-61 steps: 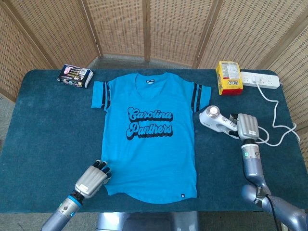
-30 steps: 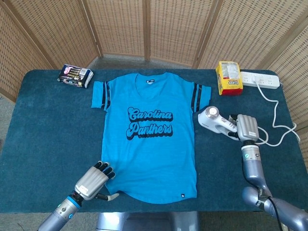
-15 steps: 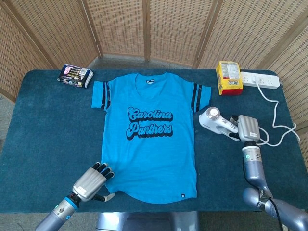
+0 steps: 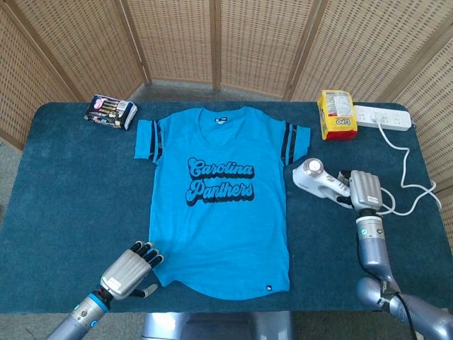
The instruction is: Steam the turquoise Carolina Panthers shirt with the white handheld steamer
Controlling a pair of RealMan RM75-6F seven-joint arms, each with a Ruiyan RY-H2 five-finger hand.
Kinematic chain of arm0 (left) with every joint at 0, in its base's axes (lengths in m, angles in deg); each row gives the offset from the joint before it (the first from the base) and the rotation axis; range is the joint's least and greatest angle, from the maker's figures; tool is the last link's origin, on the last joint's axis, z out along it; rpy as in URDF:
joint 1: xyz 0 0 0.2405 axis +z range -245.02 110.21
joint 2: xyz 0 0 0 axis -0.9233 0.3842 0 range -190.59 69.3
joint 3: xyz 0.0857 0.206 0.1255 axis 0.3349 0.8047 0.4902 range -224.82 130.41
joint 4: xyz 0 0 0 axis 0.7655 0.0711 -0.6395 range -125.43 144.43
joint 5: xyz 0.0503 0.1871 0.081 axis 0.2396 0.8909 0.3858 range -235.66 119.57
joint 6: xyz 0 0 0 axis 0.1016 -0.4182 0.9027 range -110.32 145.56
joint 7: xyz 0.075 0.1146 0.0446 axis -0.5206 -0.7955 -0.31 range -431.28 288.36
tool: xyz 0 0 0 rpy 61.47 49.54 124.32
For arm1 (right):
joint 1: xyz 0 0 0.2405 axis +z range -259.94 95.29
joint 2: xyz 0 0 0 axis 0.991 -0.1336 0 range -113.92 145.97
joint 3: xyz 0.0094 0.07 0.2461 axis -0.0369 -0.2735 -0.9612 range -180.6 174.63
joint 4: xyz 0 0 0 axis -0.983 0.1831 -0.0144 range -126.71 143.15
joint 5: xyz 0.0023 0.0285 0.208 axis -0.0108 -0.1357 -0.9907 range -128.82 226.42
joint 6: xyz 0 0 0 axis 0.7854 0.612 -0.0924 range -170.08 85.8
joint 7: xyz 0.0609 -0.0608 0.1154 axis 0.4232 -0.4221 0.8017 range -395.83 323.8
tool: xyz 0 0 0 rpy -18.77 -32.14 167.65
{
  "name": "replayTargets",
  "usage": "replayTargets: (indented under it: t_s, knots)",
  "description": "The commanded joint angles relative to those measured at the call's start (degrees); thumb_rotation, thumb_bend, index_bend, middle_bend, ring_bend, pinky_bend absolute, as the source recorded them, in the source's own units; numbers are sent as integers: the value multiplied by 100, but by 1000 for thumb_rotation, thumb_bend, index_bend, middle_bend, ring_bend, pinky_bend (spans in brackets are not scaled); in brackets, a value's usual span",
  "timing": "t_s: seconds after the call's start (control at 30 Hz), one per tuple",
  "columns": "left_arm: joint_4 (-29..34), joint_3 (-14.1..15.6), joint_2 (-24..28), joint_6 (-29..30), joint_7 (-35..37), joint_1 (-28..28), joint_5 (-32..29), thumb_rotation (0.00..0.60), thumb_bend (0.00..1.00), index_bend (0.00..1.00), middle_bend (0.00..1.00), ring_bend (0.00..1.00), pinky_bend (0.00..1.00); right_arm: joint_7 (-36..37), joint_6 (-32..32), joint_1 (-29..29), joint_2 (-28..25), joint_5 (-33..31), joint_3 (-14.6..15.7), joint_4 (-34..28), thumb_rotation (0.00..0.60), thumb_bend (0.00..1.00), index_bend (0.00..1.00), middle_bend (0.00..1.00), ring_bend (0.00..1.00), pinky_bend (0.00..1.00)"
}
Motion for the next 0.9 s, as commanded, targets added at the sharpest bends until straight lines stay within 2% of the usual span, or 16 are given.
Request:
replayTargets:
  t_s: [0.03, 0.7, 0.9]
  knots:
    - [-6, -3, 1, 7, -4, 6, -1, 298, 314, 257, 289, 181, 249, -9, -10, -6, -8, -8, 1, -13, 600, 308, 696, 722, 754, 727]
    - [-322, -223, -489, -239, -690, -74, -380, 305, 326, 258, 286, 156, 249, 159, 6, -57, -28, -48, -19, 64, 600, 308, 696, 721, 753, 727]
    - [-457, -271, -688, -220, -680, -87, -398, 320, 401, 374, 286, 156, 249, 205, 0, -88, -58, -59, -24, 62, 600, 308, 696, 721, 753, 726]
